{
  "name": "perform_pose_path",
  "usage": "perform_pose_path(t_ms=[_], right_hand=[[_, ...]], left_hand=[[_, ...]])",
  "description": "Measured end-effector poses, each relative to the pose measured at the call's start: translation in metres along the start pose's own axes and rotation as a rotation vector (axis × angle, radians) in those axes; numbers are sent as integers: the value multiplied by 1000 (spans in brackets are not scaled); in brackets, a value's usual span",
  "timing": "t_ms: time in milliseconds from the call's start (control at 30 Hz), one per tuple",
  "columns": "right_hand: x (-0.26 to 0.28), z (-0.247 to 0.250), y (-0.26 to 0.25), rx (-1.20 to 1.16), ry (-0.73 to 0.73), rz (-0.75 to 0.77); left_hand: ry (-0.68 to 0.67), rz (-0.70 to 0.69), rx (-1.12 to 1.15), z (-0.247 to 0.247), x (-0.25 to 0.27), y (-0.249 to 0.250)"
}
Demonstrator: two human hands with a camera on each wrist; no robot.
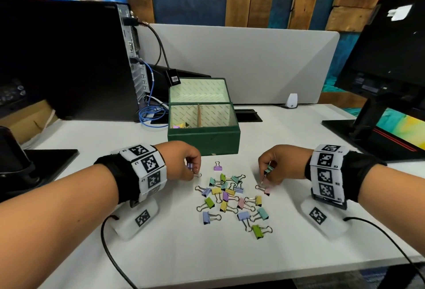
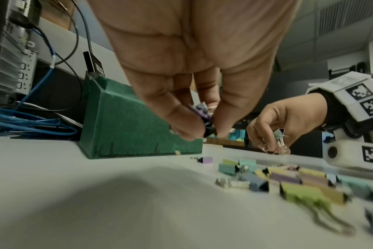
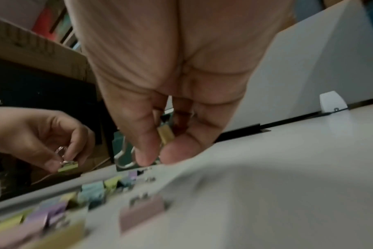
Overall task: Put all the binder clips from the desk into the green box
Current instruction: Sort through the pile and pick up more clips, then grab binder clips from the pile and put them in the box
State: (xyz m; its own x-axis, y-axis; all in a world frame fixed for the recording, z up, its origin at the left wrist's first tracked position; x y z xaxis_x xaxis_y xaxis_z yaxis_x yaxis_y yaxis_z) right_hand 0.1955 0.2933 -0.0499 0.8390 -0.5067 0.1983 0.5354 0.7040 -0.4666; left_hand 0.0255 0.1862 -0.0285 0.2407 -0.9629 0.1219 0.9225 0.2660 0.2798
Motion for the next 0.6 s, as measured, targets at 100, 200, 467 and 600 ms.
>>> perform_pose_path(t_ms=[100,200,467,600], right_hand=[[-2,33,-7,-29,123,25],[-14,70,-26,-147,257,89],[-88,99,-74,-115,320,115],[-115,101,-70,7,332,34]], left_hand=[[33,5,73,12,-4,-3],[54,26,142,22,-9,-7],[79,98,207,42,-9,-22],[96,111,260,62,-15,-21]])
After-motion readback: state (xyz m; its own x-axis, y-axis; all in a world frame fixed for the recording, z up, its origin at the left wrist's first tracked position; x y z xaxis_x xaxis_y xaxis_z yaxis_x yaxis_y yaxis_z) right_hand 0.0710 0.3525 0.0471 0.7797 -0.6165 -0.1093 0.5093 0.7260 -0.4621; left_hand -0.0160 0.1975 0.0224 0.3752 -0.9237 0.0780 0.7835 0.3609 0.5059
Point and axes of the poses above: each hand's wrist, its own x-axis away from the middle knuckle, its own z-axis out of the back of the hand, y = z × x, the point moved 8 cm from there along -x, towards the middle knuckle, and after that the axes turned 10 degrees about z, right-handed, at the moved point
